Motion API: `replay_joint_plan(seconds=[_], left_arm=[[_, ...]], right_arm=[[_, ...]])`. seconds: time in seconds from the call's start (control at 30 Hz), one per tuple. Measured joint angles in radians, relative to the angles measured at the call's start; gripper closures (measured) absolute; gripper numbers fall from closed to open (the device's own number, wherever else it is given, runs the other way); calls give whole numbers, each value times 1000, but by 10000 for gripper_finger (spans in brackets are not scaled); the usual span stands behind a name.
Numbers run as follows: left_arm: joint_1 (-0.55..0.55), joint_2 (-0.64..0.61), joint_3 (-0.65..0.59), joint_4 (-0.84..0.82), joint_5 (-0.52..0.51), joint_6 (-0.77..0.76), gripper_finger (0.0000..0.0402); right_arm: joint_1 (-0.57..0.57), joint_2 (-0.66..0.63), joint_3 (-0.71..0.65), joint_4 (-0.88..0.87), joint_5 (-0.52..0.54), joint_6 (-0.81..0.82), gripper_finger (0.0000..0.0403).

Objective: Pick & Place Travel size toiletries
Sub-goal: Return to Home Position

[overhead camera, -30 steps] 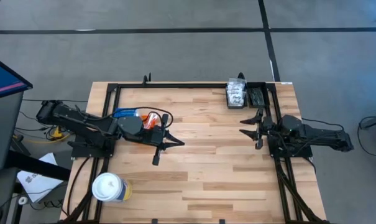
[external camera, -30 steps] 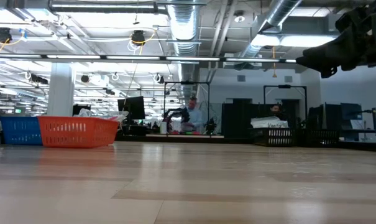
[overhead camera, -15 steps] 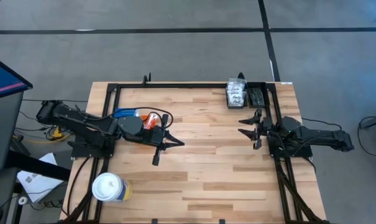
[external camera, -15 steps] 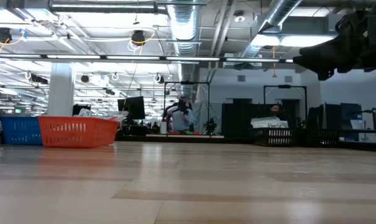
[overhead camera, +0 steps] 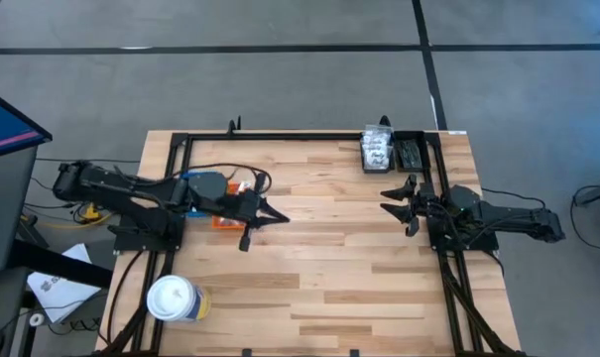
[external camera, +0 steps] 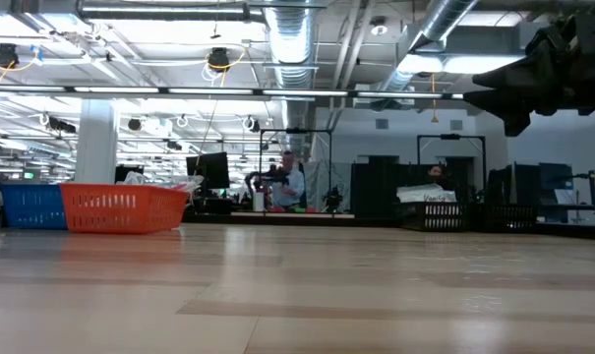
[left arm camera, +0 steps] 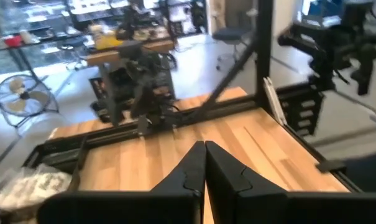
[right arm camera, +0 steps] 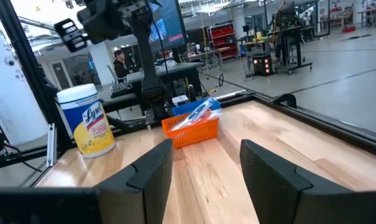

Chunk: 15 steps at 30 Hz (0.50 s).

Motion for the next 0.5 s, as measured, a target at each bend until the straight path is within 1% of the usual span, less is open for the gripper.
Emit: replay_joint_plan(seconds=[0.23,0.37,0.5], left_arm=[[136,-124,-163,166,0,-88,401],[184,-211,-240,185,1,-114,401],[194,-303,-298,184,1,-116,401]], right_arm=[[0,0,0,-1,0,0,218],[0,0,0,-2,0,0,219],[0,0,1,-3,0,0,223]])
